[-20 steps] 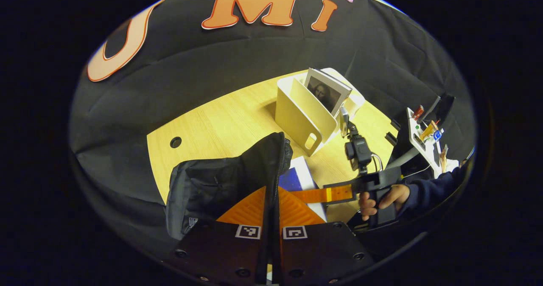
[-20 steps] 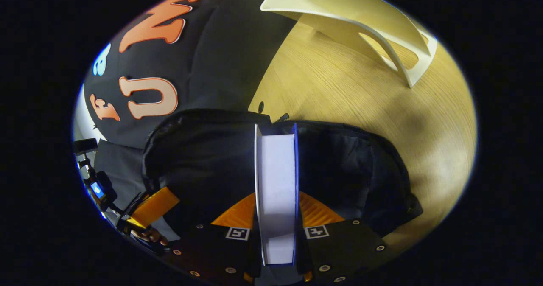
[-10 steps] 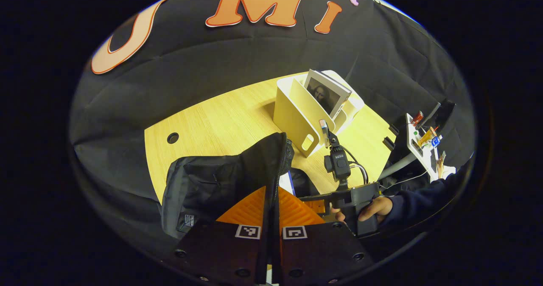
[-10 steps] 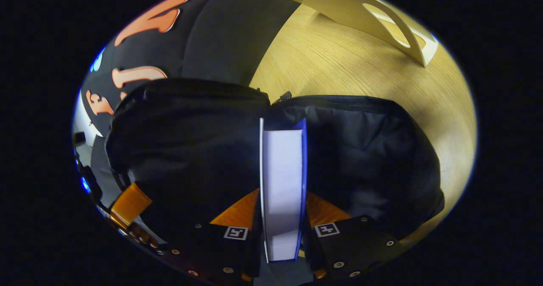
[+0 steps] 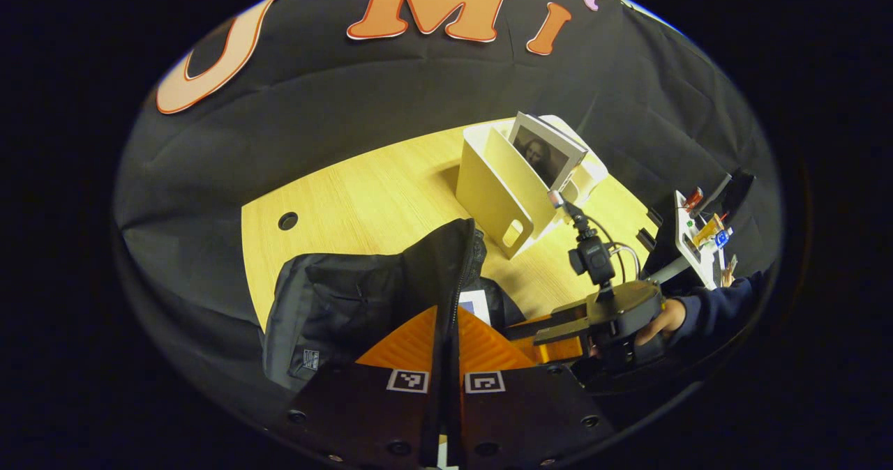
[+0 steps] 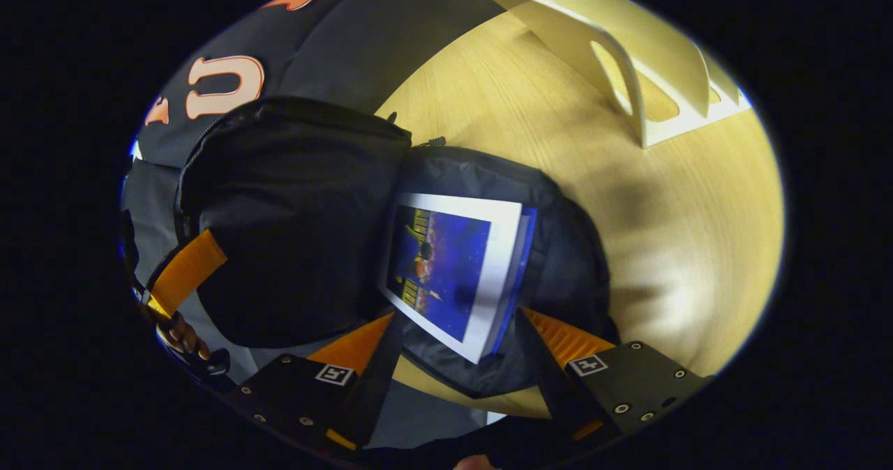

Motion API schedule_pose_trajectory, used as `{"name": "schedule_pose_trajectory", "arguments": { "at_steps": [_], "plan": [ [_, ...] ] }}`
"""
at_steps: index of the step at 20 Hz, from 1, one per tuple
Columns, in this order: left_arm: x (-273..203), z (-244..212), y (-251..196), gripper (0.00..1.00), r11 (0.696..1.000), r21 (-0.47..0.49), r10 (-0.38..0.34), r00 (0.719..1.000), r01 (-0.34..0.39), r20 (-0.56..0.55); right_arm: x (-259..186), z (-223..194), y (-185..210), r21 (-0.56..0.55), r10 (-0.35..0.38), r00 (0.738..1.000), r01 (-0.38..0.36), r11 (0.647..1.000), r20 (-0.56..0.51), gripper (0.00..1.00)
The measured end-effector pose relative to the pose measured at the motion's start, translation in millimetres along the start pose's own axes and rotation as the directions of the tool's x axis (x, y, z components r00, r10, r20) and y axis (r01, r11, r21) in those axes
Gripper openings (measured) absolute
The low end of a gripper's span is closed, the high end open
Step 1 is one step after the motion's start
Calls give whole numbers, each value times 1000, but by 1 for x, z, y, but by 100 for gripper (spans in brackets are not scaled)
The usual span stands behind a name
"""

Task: Open the schoolbag, grab two books from the bookshelf and put them into the schoolbag.

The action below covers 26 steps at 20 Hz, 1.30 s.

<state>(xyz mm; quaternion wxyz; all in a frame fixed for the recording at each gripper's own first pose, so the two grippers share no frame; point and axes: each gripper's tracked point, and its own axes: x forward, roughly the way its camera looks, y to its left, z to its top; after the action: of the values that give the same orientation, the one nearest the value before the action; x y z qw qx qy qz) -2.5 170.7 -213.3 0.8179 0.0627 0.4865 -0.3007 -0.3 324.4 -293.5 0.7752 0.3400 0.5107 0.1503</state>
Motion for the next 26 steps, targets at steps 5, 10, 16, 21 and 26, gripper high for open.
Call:
{"name": "schedule_pose_trajectory", "arguments": {
  "at_steps": [5,10,16,21,26],
  "plan": [
    [7,-3,-5,5,1000,-19,14,1000,-14,-13,-45,12,-27,-77,-79,997,78,994,-17,97],
    [15,-4,-11,5,999,-28,26,999,-27,-26,-100,37,-52,-127,-140,990,137,982,-13,98],
    [21,-4,-12,5,998,-52,45,998,-47,-36,-164,75,-81,-222,-241,970,238,946,15,98],
    [28,-6,-13,5,995,-84,57,997,-61,-41,-199,110,-93,-286,-295,955,293,912,37,98],
    [31,-7,-12,5,991,-112,67,997,-72,-46,-221,142,-99,-332,-343,938,340,880,51,99]
  ]
}}
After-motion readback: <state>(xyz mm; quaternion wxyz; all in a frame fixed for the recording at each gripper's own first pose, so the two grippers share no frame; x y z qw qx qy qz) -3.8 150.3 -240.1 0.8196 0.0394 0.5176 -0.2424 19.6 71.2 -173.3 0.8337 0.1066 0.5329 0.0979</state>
